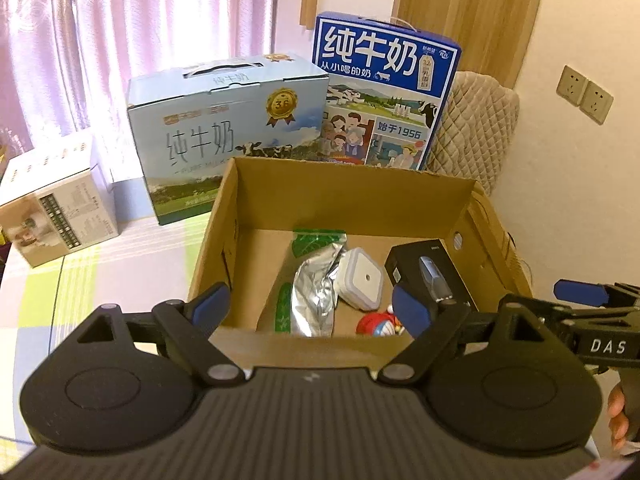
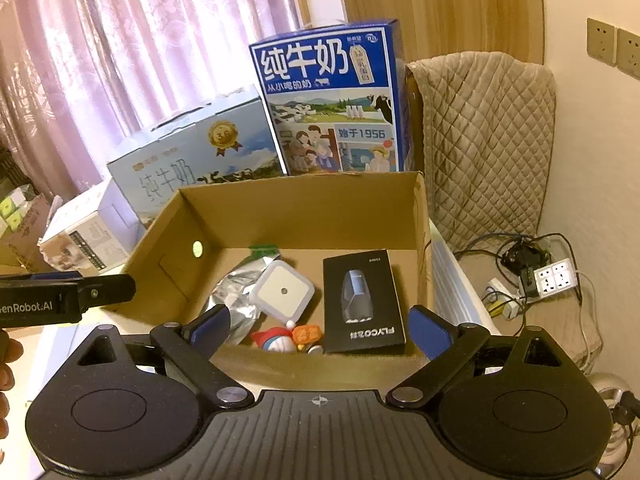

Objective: Organize objects
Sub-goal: 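Move both tools back to the table toward the clear hook pack and cable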

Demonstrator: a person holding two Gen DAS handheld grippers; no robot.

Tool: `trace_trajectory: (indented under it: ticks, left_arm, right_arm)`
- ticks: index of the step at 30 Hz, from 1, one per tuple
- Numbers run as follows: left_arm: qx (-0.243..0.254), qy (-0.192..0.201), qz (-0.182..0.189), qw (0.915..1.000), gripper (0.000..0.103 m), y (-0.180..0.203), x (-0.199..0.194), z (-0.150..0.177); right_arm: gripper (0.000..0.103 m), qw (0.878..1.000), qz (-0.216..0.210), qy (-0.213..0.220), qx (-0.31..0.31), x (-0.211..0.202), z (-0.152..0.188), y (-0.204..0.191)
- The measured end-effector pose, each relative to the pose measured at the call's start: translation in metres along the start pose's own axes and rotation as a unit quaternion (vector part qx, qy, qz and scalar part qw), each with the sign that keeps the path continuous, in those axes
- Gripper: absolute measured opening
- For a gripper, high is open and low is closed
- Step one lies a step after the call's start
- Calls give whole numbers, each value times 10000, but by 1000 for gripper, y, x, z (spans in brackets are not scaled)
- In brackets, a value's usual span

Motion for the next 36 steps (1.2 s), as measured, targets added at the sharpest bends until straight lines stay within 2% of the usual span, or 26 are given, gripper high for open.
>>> trace_trajectory:
  ticks: [9, 20, 36]
  left_arm:
    - [-181, -7, -37, 9998, 86, -24, -43, 39]
    - [-281, -135, -92, 9995, 86, -49, -80, 86]
    - [-521, -651, -413, 9957, 86, -90, -96, 150]
  right_arm:
    - [93, 9998, -207, 56, 53, -37, 30, -17]
    - [93, 9990, -411, -198, 11, -57, 74, -38]
    - [93, 9968, -412, -678, 120, -59, 123, -43]
Point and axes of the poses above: each gripper's, at about its wrist camera, not at the fingertips, and x roughly the way its jaws point, y to its right, z to its underside, the point moved 4 cm from there along x, roughly the way its jaws point, and after that the axes turned 8 degrees about -z, right-handed, at the moved point
